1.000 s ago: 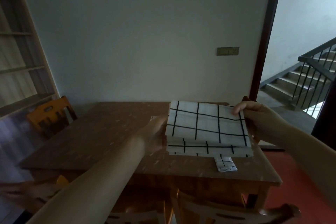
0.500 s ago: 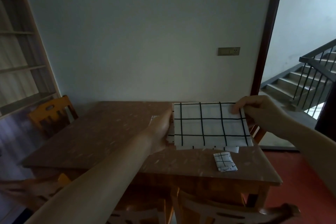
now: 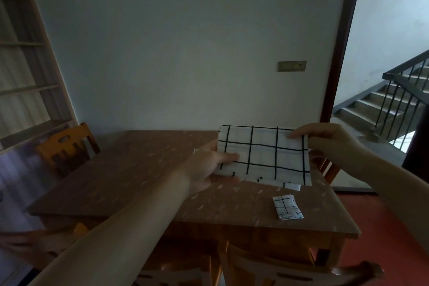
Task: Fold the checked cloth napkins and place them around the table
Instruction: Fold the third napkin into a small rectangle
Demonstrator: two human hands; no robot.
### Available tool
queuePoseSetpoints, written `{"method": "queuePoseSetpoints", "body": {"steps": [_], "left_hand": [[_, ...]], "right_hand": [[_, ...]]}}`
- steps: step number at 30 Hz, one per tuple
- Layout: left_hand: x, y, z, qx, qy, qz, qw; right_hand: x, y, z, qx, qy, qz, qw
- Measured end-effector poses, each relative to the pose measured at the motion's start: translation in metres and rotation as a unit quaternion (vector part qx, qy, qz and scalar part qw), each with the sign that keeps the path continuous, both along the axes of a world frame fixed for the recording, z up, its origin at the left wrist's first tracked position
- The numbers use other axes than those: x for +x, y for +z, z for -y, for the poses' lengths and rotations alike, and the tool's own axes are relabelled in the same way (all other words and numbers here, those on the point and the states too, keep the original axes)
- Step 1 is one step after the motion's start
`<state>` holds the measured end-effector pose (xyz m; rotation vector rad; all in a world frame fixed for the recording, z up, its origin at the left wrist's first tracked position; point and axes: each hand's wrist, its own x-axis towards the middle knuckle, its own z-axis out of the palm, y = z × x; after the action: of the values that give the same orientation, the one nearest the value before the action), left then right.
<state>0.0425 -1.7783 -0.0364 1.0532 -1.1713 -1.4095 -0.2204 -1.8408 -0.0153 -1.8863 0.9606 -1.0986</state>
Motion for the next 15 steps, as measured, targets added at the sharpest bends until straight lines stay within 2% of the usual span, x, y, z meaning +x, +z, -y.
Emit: {"method": "queuePoseSetpoints", "body": {"steps": [3, 5, 7, 11, 15], "left_hand": [[-0.001, 0.003, 0.0, -0.004, 0.004, -0.017, 1.0], [-0.001, 0.003, 0.001, -0.011, 0.006, -0.012, 1.0], [-0.001, 0.002, 0.002, -0.019, 0.012, -0.005, 1.0], [0.002, 0.001, 0.005, -0.044, 0.015, 0.031, 0.998], [0.006, 0.002, 0.011, -0.074, 0.05, 0.072, 0.993]], "right_hand": [[-0.004, -0.004, -0.002, 0.137, 0.097, 0.092, 0.982], [-0.005, -0.008, -0.003, 0.231, 0.077, 0.051, 0.969], [-0.005, -0.014, -0.004, 0.282, 0.076, 0.035, 0.956], [-0.004, -0.015, -0.004, 0.21, 0.057, -0.063, 0.974], [-0.002, -0.014, -0.006, 0.174, 0.042, -0.048, 0.983]]}}
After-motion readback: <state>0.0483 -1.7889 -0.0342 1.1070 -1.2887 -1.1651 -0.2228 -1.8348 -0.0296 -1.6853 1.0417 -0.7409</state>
